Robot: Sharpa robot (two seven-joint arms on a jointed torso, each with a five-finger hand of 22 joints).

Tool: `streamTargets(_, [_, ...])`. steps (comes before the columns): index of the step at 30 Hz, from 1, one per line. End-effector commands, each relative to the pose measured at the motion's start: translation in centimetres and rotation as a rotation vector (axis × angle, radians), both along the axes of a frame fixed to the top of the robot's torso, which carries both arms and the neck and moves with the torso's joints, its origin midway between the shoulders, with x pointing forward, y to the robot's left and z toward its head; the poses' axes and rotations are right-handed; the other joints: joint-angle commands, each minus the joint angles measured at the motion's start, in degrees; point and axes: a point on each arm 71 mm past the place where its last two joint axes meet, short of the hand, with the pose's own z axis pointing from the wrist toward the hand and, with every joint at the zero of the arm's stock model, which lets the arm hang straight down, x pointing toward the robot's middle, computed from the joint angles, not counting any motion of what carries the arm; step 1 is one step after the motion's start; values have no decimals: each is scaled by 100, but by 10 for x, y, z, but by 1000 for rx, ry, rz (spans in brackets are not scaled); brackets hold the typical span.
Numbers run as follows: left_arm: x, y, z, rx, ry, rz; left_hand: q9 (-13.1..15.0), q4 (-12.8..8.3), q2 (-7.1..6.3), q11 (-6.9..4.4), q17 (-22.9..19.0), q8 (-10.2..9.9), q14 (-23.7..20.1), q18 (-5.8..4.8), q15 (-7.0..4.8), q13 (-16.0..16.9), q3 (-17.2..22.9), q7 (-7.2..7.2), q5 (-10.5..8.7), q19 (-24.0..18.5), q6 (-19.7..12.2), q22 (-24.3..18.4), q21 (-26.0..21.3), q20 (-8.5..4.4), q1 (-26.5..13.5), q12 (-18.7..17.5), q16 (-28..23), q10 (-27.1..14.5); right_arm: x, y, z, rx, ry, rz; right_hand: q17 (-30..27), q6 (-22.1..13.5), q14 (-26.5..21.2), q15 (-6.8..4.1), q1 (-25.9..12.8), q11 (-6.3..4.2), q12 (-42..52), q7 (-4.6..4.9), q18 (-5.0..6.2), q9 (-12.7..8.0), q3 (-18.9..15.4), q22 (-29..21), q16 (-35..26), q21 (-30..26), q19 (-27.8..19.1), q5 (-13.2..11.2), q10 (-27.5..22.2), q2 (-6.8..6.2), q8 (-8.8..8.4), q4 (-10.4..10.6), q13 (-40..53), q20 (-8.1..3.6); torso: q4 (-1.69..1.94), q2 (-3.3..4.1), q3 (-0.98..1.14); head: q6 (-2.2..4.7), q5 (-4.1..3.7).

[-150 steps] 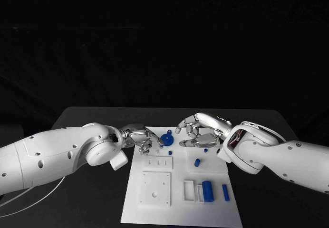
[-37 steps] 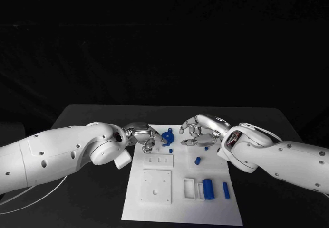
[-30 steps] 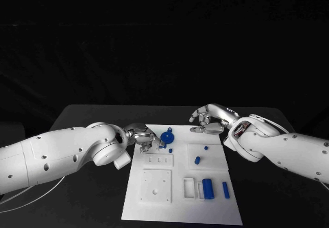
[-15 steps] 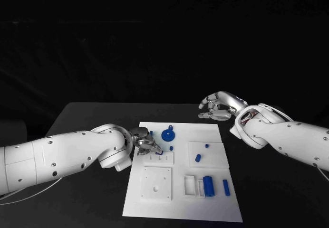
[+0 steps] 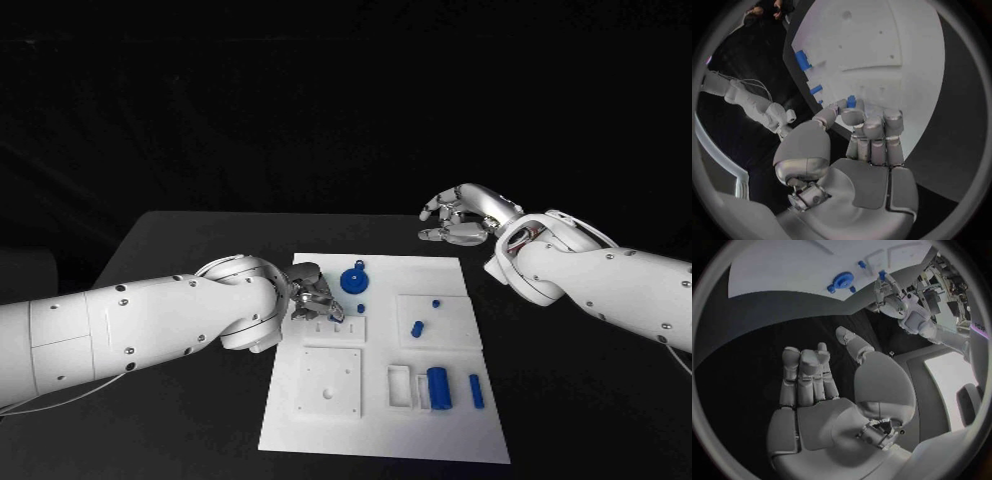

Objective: Assemble the parts on the task board

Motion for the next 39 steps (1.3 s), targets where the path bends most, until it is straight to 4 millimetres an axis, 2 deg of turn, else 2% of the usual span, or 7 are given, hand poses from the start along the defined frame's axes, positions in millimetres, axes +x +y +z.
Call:
streamTargets(1, [1,-3,-1,50,-25,-26,694,-120,93,-96,9,259,292,70,-244,-13,100,-531,39,43,936,10,37,-675,-48,55,35,28,0,2,1,2,3,9,8,12,-4,-2,-34,4,1,30,197,-4,5,9,-40,-24,39,42,-31,-44,-25,15,-6,-17,-5,7,-6,-15,-1])
streamTargets(7, [1,-3,-9,60,-30,-31,725,-134,139,-106,16,285,300,75,-251,-21,107,-541,70,52,944,19,52,-678,-112,110,63,23,-1,4,1,3,6,14,9,13,-3,-2,-35,4,1,29,197,-3,6,11,-40,-25,39,54,-31,-44,-25,17,-7,-17,-1,3,-1,-21,6])
streamTargets(18, [-2,-4,-20,70,0,-42,764,-122,199,-119,23,322,304,81,-260,-36,114,-554,41,60,959,26,67,-680,-221,187,100,8,-2,6,0,2,11,18,10,15,-2,-3,-40,3,2,29,197,-2,7,15,-42,-27,41,91,-31,-45,-26,24,-9,-16,1,-3,-4,-47,2])
streamTargets(30, [-3,-2,-23,87,28,-58,781,-99,234,-121,22,335,296,84,-263,-52,125,-557,-23,55,957,30,68,-679,-281,225,112,-6,-2,5,0,0,15,17,11,19,-1,-3,-39,3,2,28,197,-1,9,18,-42,-27,42,112,-30,-44,-25,26,-9,-16,3,-2,-3,-57,-10])
streamTargets(39, [-3,1,-25,104,45,-60,788,-110,245,-123,23,340,291,86,-263,-60,144,-559,-1,48,954,33,69,-679,-287,242,118,-14,-2,4,0,-1,17,16,12,24,0,-4,-41,2,3,27,197,1,8,20,-42,-27,42,119,-30,-45,-22,28,-10,-15,-1,-4,-5,-62,-14])
